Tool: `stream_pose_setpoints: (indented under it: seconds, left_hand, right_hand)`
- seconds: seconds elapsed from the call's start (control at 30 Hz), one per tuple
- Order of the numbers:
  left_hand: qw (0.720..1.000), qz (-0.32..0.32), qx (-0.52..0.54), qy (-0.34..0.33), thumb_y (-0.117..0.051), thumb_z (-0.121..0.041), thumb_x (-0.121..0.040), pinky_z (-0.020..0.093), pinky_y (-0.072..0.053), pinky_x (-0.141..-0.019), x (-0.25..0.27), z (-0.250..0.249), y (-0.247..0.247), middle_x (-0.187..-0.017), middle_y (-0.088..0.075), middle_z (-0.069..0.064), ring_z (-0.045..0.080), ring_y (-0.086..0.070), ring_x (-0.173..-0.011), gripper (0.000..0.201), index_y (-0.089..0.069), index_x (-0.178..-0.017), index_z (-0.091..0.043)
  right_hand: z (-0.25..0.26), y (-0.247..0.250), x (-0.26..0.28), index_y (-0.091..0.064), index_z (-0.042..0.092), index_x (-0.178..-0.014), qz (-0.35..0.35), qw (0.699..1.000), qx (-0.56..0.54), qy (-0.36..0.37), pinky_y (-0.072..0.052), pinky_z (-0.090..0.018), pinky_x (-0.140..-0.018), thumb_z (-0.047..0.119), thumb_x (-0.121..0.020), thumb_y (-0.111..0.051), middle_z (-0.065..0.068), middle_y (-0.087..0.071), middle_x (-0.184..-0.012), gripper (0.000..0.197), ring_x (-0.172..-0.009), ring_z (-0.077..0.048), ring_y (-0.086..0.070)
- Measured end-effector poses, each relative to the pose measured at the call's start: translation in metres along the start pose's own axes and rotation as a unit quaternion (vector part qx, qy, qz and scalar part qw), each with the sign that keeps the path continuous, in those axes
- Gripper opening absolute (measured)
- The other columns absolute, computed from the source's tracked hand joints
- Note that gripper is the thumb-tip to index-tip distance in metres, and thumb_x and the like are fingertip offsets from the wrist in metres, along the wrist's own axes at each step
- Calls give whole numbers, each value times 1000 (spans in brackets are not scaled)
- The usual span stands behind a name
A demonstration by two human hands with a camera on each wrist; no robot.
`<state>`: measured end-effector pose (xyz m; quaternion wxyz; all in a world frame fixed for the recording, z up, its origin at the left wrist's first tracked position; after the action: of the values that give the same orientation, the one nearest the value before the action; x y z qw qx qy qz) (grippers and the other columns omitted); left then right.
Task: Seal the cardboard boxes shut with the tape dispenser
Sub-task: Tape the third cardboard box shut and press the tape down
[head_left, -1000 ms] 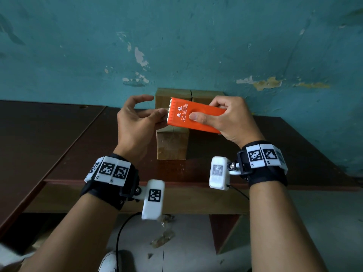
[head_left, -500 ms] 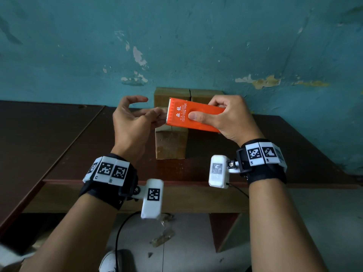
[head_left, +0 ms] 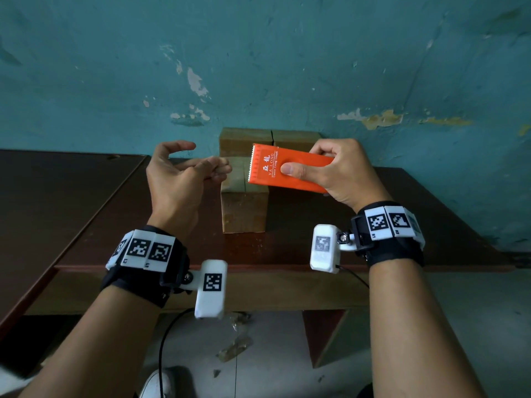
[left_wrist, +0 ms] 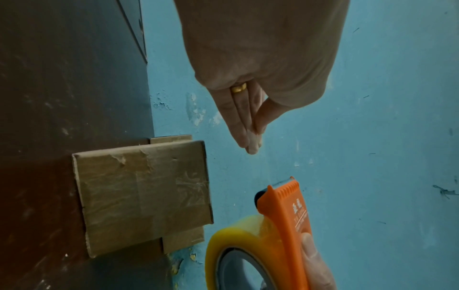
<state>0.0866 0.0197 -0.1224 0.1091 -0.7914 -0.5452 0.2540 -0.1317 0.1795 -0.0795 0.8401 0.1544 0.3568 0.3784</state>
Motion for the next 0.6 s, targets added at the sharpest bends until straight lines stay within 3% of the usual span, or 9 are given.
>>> stream_pose_setpoints:
  seconds: [0.13,0.27,0.37,0.5,0.6]
  left_hand:
    - [1000,-28,10,4,-68,16,-92,28,-60,-61,-1,-1,9,-73,-77,16,27,-79,-69,43,-44,-121,-5]
    - [999,-35,7,12,-67,17,-92,30,-60,-60,-1,-1,12,-69,-76,15,27,-78,-68,43,-45,-120,-5]
    - [999,-47,2,25,-66,19,-91,30,-60,-60,-1,1,14,-71,-76,15,28,-79,-69,42,-46,-116,-8]
    - [996,-82,-11,41,-67,18,-88,30,-59,-61,-9,4,27,-78,-77,18,33,-79,-75,44,-48,-117,-9]
    - [995,-80,-21,58,-69,19,-86,34,-62,-63,-10,7,30,-81,-77,22,35,-80,-77,44,-49,-115,-8]
  right_hand:
    - [-6,4,-1,-70,4,-83,2,1000,14,-15,-58,-40,-56,56,-69,-93,-13,-75,-83,59,-74,-30,-74]
    - [-11,8,-3,-71,6,-82,5,1000,18,-20,-59,-40,-56,59,-67,-93,-8,-75,-81,59,-73,-28,-75]
    - [-14,8,-4,-71,6,-81,15,999,25,-18,-59,-41,-57,59,-67,-93,-9,-75,-81,59,-73,-28,-75]
    - [-20,16,-3,-71,8,-75,13,999,31,-28,-54,-34,-59,63,-63,-91,-4,-72,-73,59,-63,-11,-68]
    - [-23,20,-3,-71,11,-72,25,998,38,-34,-52,-32,-65,64,-63,-89,-1,-70,-71,56,-64,-8,-64]
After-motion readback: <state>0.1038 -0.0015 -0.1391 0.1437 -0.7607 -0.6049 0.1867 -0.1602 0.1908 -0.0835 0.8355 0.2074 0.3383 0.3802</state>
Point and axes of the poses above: each hand's wrist, its own x-axis away from the middle knuckle, its own y-axis out of the back of the hand, z = x × y, the point moved 5 cm from there along -x, towards the middle knuckle
